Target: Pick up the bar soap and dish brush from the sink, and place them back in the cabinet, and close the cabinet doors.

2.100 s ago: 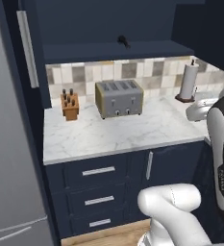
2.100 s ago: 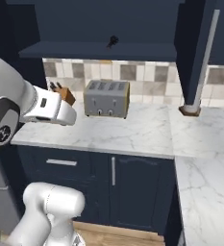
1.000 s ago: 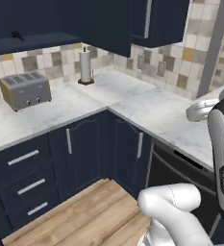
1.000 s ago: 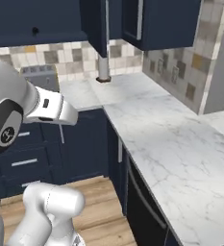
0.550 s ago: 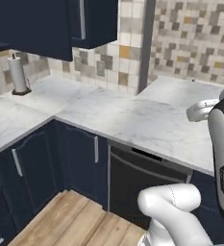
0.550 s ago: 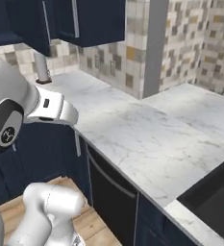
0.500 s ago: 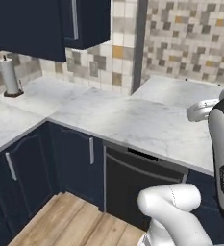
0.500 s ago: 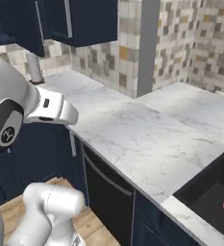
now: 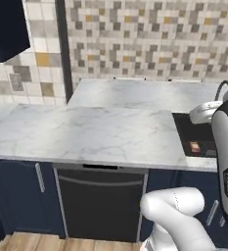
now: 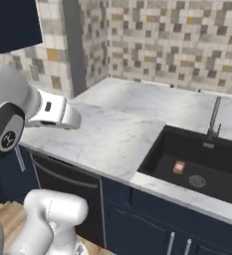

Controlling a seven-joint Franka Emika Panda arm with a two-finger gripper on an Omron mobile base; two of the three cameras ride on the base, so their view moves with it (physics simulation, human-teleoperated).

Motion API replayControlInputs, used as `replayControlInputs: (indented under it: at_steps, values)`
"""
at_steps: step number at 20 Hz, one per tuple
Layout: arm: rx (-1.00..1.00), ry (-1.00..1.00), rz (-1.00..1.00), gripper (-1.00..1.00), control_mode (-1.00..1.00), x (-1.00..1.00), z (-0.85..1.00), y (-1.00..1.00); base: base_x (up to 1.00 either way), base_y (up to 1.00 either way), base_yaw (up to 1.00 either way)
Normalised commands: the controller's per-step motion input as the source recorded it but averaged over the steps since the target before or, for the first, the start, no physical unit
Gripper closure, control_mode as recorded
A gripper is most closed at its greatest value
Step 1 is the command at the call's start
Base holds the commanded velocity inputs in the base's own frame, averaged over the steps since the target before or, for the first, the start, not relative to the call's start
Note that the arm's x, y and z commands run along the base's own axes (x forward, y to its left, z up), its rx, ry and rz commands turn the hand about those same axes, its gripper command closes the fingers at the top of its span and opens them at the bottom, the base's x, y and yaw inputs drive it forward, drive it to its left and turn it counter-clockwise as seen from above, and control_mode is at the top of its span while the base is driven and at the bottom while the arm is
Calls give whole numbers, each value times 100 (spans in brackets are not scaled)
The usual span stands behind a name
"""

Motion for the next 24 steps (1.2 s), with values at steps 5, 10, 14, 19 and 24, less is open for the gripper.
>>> replayControlInputs:
  at_steps: [5, 10, 14, 19, 24]
  values:
    - [0, 0, 0, -100, 100, 0, 0, 0, -3, -4, -63]
    - [0, 0, 0, -100, 100, 0, 0, 0, 0, -12, -48]
    - [0, 0, 0, -100, 100, 0, 0, 0, 11, -6, -24]
    - [0, 0, 0, -100, 100, 0, 0, 0, 40, -2, 0]
    - [0, 0, 0, -100, 100, 0, 0, 0, 26, -42, 10]
